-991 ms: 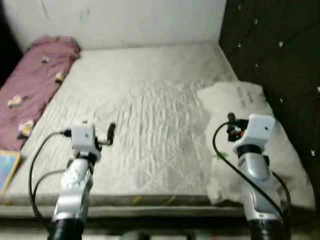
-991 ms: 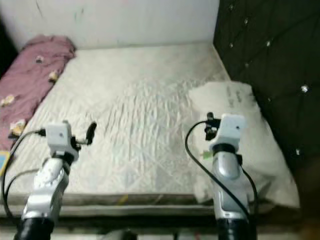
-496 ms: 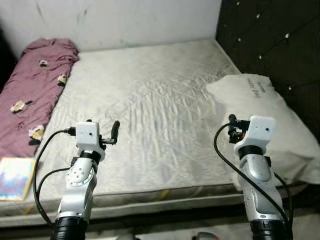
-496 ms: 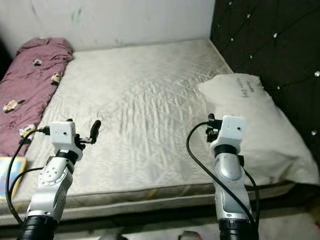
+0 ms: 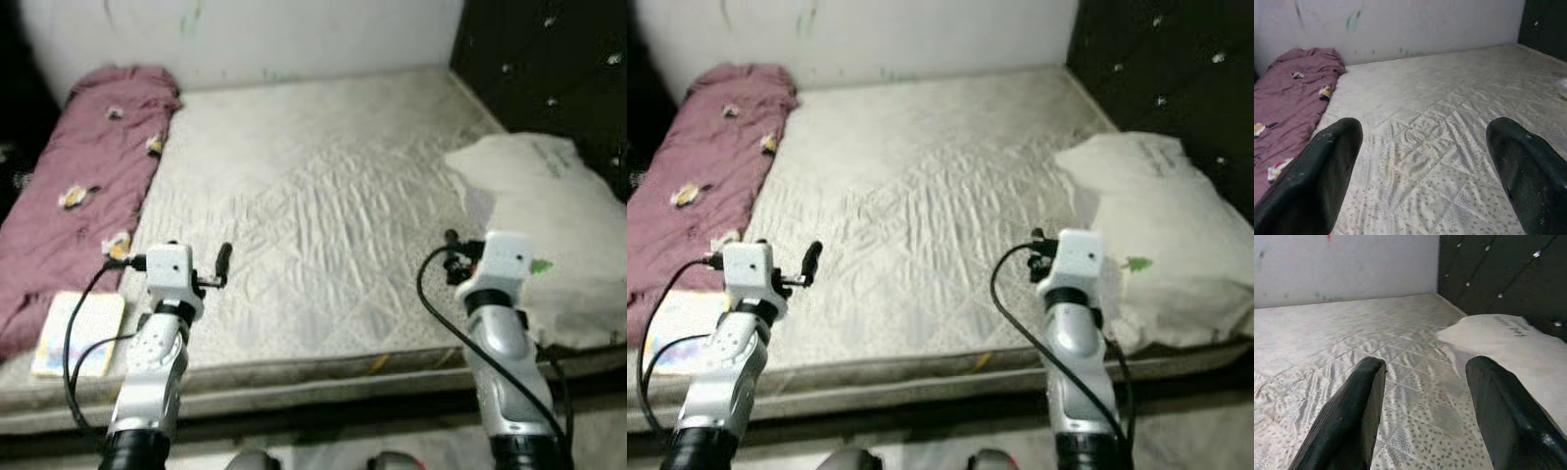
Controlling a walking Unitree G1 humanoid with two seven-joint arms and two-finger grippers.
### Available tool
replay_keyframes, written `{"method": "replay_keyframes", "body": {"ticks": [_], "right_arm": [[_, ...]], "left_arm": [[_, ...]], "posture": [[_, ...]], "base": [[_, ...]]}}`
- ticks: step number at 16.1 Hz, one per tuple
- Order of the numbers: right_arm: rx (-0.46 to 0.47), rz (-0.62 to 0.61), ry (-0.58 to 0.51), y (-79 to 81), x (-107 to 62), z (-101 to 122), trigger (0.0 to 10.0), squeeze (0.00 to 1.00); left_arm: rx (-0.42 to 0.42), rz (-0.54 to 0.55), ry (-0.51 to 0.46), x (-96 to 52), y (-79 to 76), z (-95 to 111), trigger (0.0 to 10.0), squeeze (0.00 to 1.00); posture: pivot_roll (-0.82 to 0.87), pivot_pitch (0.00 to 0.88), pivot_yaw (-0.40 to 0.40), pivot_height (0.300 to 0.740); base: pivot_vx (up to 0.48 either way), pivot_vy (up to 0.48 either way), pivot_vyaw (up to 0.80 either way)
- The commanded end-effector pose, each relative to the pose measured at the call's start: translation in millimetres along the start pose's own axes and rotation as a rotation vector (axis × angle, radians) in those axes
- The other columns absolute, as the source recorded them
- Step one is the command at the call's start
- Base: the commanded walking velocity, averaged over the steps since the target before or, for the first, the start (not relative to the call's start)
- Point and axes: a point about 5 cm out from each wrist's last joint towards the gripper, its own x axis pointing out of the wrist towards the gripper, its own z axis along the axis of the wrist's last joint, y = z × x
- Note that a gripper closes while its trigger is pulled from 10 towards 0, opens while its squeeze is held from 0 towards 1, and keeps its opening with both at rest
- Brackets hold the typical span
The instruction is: Clean up the room
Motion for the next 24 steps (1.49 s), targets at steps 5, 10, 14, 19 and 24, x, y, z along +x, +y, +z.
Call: {"method": "replay_keyframes", "body": {"ticks": [5, 10, 14, 19, 24], "right_arm": [[0.008, 0.032, -0.011, 8.7, -0.3, 4.0, 10.0, 0.0], [-0.003, 0.033, -0.003, 8.0, 0.4, 3.1, 10.0, 0.0], [-0.005, 0.044, 0.003, 9.3, 0.5, 2.0, 10.0, 0.0], [-0.008, 0.053, 0.01, 10.7, -0.7, 0.5, 10.0, 0.0], [-0.008, 0.058, 0.008, 11.8, 0.6, 1.3, 10.0, 0.0]], "left_arm": [[0.017, 0.025, -0.005, -0.6, 9.2, 2.4, 10.0, 0.0], [0.014, 0.024, -0.006, 0.1, 8.4, 1.9, 10.0, 0.0], [0.062, 0.005, -0.053, -0.6, 6.9, 7.3, 10.0, 0.0], [0.017, -0.065, -0.083, -3.9, 3.2, 9.8, 10.0, 0.0], [0.012, -0.081, -0.089, -4.7, 3.0, 10.3, 10.0, 0.0]], "posture": [[-0.09, 0.0, 0.065, 0.74], [-0.09, 0.0, 0.061, 0.74], [-0.09, 0.0, 0.059, 0.74], [-0.09, 0.0, 0.059, 0.74], [-0.09, 0.0, 0.059, 0.74]], "base": [[0.0, 0.48, 0.0], [0.0, 0.48, 0.0], [0.0, 0.24, 0.0], [0.0, 0.0, 0.0], [0.378, 0.0, 0.0]]}}
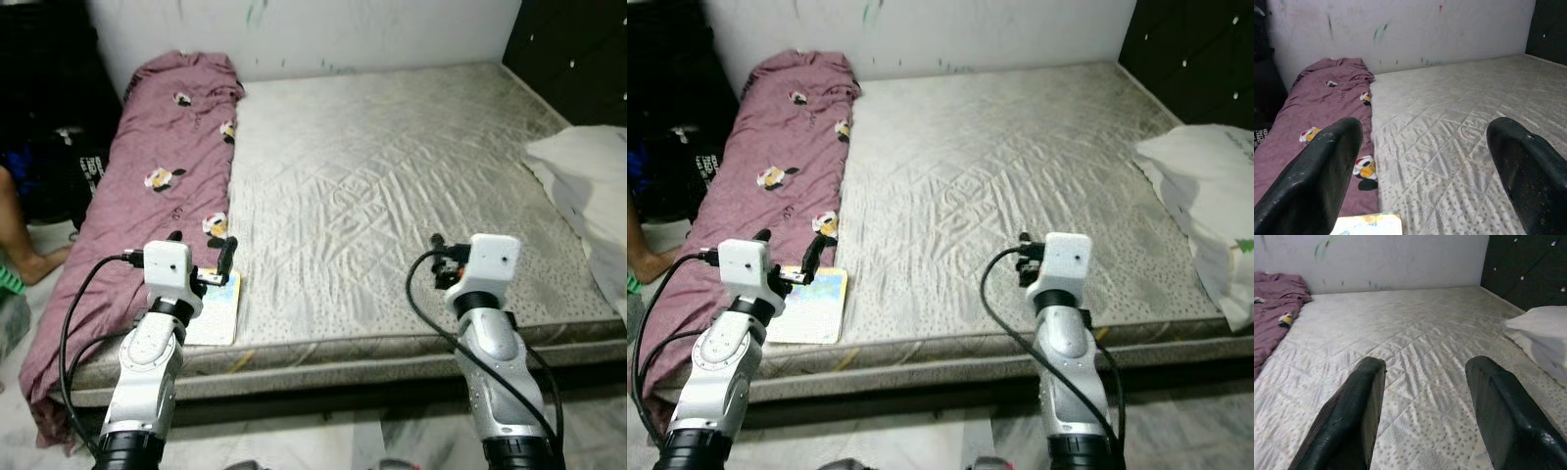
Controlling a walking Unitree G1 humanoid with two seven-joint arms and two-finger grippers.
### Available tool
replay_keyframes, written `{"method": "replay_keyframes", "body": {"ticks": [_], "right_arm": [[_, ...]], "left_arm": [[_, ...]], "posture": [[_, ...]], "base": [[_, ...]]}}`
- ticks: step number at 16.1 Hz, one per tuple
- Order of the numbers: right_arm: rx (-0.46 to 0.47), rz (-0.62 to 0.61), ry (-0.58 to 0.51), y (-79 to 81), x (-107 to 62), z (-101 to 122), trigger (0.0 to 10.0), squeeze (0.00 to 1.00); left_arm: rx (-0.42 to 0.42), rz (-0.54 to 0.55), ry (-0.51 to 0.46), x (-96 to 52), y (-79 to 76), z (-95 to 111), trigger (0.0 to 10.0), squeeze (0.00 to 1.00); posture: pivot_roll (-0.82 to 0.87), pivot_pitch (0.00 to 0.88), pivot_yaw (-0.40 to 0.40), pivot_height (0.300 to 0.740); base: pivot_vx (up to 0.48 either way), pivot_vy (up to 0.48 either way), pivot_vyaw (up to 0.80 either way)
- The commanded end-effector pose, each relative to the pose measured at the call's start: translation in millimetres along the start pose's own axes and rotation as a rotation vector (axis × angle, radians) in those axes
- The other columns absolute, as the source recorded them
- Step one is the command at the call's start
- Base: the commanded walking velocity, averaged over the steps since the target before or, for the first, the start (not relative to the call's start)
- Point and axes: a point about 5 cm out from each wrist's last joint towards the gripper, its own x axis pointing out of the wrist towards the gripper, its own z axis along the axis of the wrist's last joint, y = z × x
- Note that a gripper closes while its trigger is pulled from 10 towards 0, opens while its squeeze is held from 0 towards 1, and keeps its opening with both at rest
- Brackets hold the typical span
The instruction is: Clean up the room
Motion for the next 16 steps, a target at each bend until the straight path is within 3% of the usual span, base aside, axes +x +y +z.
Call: {"method": "replay_keyframes", "body": {"ticks": [1, 5, 7, 10, 12, 16], "right_arm": [[0.001, 0.015, -0.017, 3.5, 2.3, 5.6, 10.0, 0.0], [-0.003, 0.01, -0.015, 2.0, 1.1, 4.8, 10.0, 0.0], [-0.009, 0.003, -0.011, -0.6, 0.4, 3.8, 10.0, 0.0], [-0.016, -0.004, -0.004, -2.8, -0.7, 2.1, 10.0, 0.0], [-0.019, -0.007, -0.001, -2.9, -0.5, 1.4, 10.0, 0.0], [-0.017, -0.003, 0.011, -1.7, -0.1, -0.5, 10.0, 0.0]], "left_arm": [[0.007, 0.004, -0.016, -0.1, 3.0, 4.0, 10.0, 0.0], [0.009, 0.018, -0.008, 0.1, 4.3, 3.0, 10.0, 0.0], [0.046, 0.071, 0.017, 1.8, 5.6, -0.2, 10.0, 0.0], [0.035, 0.038, 0.035, 0.4, 3.1, -2.7, 10.0, 0.0], [0.03, 0.034, 0.034, -0.8, 2.8, -3.2, 10.0, 0.0], [0.021, 0.037, 0.044, -2.1, 3.2, -4.4, 10.0, 0.0]], "posture": [[-0.09, 0.0, 0.06, 0.74], [-0.09, 0.0, 0.063, 0.74], [-0.09, 0.0, 0.062, 0.74], [-0.09, 0.0, 0.061, 0.74], [-0.09, 0.0, 0.059, 0.74], [-0.08, 0.0, 0.056, 0.74]], "base": [[0.398, 0.0, 0.0], [0.354, 0.0, 0.0], [0.0, 0.0, 0.0], [0.0, 0.0, 0.0], [0.0, 0.444, 0.0], [0.0, 0.46, -0.59]]}}
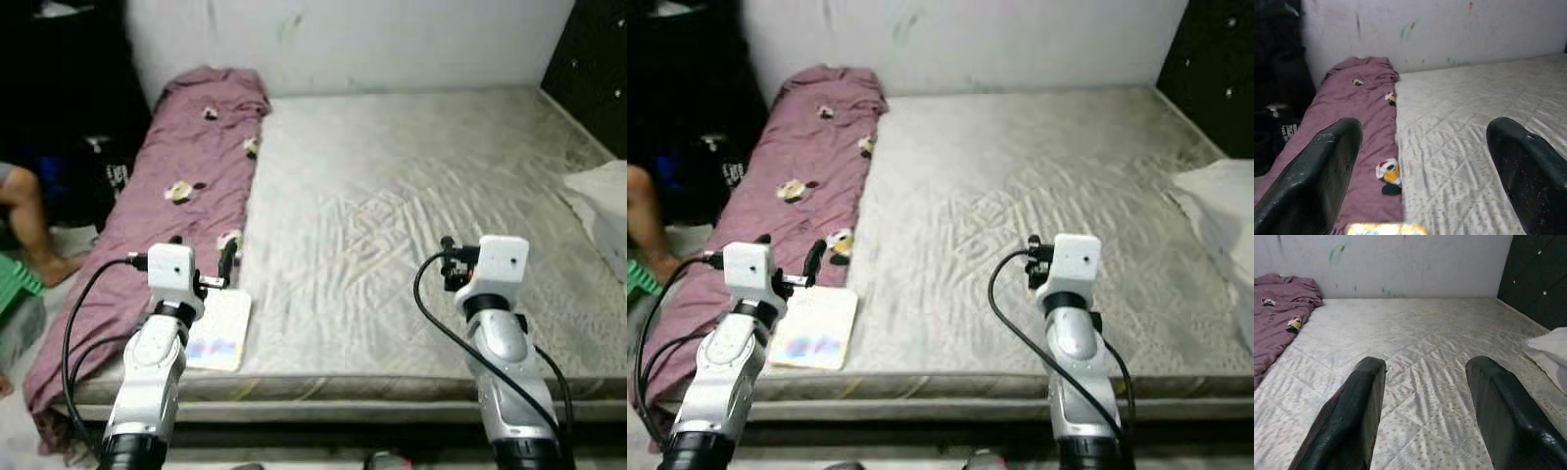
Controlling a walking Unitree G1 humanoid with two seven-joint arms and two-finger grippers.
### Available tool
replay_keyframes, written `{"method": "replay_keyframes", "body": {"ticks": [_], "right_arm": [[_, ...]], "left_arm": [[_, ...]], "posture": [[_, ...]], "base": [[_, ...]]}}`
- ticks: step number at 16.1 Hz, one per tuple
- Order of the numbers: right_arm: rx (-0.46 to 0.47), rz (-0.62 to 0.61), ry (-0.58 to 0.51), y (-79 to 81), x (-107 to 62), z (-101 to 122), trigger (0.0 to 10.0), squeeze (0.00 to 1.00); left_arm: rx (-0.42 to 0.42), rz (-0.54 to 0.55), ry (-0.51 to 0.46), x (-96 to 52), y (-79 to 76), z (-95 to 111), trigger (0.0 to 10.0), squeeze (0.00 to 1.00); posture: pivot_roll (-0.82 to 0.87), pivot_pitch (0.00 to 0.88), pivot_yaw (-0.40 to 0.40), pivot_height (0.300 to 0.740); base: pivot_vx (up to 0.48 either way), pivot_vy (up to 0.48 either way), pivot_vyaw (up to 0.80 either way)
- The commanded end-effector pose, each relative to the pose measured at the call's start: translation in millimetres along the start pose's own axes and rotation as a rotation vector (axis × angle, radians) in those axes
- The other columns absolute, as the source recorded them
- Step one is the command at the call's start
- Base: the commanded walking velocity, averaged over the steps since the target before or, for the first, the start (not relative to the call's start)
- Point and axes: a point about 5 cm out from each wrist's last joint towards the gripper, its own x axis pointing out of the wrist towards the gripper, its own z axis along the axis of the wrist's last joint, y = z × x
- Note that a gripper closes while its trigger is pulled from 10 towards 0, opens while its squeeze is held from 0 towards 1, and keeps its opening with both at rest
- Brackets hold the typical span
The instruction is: Clean up the room
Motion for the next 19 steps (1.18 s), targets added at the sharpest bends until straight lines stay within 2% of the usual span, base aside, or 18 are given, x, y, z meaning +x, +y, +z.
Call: {"method": "replay_keyframes", "body": {"ticks": [1, 9, 15, 19], "right_arm": [[0.002, 0.009, -0.001, 3.4, 0.6, 1.5, 10.0, 0.0], [-0.002, 0.035, 0.029, 6.5, -2.4, -4.5, 10.0, 0.0], [0.002, 0.047, 0.046, 8.0, -4.2, -7.2, 10.0, 0.0], [-0.001, 0.048, 0.054, 7.6, -5.2, -8.3, 10.0, 0.0]], "left_arm": [[-0.001, 0.002, 0.003, 1.0, 3.1, 2.0, 10.0, 0.0], [0.0, 0.01, -0.018, -0.5, 2.8, 4.0, 10.0, 0.0], [-0.014, -0.015, -0.028, -2.8, 1.6, 5.4, 10.0, 0.0], [-0.027, -0.013, -0.014, -3.0, 1.9, 3.7, 10.0, 0.0]], "posture": [[-0.08, 0.0, 0.056, 0.74], [-0.08, 0.0, 0.052, 0.74], [-0.09, 0.0, 0.051, 0.74], [-0.09, 0.0, 0.053, 0.74]], "base": [[0.0, 0.458, -0.44], [0.0, 0.461, 0.0], [0.0, 0.0, 0.0], [0.0, 0.438, 0.0]]}}
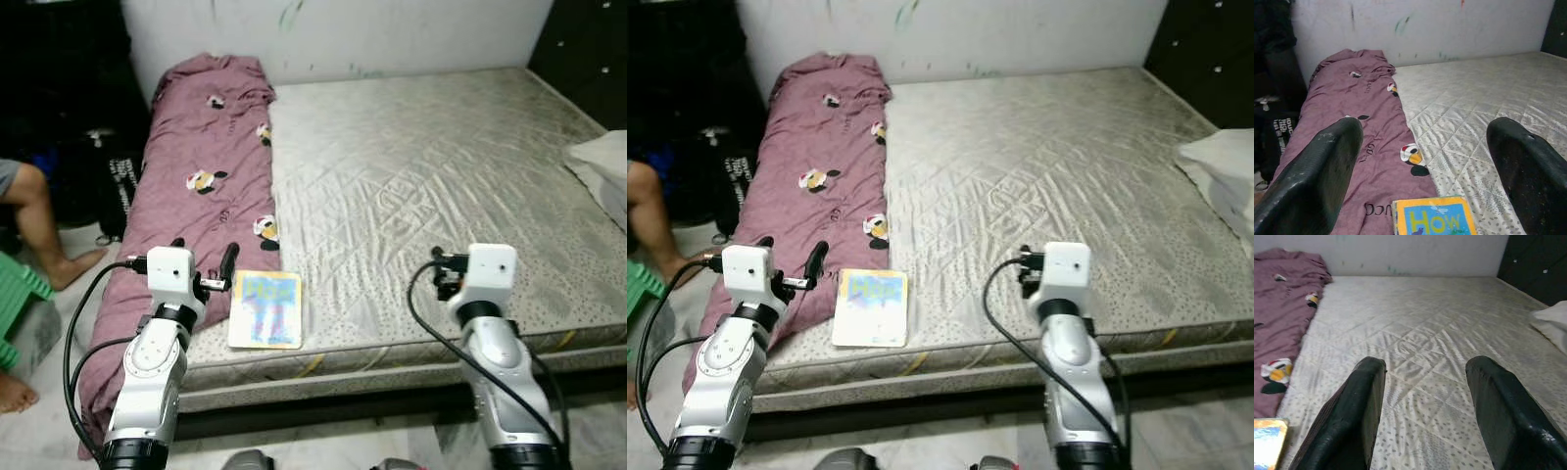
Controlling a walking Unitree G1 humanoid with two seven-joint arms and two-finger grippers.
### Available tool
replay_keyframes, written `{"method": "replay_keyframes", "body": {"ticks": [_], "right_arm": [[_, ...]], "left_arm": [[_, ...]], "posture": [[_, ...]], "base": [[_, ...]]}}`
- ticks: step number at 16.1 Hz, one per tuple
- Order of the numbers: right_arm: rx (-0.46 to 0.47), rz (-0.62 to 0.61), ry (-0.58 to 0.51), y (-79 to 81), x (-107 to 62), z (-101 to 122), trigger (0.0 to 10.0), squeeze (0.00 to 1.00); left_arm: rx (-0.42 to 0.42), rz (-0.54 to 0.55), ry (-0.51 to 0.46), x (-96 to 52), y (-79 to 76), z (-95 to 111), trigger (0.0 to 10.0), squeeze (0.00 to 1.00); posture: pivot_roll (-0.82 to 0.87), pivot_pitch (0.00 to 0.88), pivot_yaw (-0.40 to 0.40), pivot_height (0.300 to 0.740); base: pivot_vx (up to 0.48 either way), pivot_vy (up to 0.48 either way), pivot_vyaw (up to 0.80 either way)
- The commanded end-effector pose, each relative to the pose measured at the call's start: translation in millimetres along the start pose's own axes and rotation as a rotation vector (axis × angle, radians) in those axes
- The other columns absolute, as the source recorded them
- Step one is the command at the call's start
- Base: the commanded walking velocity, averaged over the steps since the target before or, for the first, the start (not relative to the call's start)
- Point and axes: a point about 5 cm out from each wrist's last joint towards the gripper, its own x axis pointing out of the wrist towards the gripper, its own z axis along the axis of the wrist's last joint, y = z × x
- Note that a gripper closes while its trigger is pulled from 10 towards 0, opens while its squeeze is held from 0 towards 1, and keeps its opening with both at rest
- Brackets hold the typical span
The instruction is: Clean up the room
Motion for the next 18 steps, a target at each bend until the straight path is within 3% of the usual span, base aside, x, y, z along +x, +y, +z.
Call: {"method": "replay_keyframes", "body": {"ticks": [1, 7, 12, 18], "right_arm": [[0.014, 0.022, -0.002, 8.1, 0.0, 2.7, 10.0, 0.0], [0.015, 0.022, 0.002, 8.0, -1.6, 2.4, 10.0, 0.0], [0.011, 0.022, 0.002, 7.3, -2.1, 3.0, 10.0, 0.0], [0.007, 0.026, 0.001, 6.9, -1.7, 3.4, 10.0, 0.0]], "left_arm": [[0.009, 0.011, 0.002, -1.3, 6.6, 2.2, 10.0, 0.0], [0.017, 0.018, 0.002, -2.7, 6.7, 2.5, 10.0, 0.0], [0.031, -0.01, -0.015, -4.0, 4.2, 5.0, 10.0, 0.0], [0.03, -0.03, -0.024, -5.6, 3.1, 6.0, 10.0, 0.0]], "posture": [[-0.09, 0.0, 0.054, 0.74], [-0.09, 0.0, 0.056, 0.74], [-0.09, 0.0, 0.054, 0.74], [-0.09, 0.0, 0.051, 0.74]], "base": [[0.0, 0.439, 0.0], [0.0, 0.417, 0.0], [0.0, 0.0, 0.0], [0.356, 0.0, 0.0]]}}
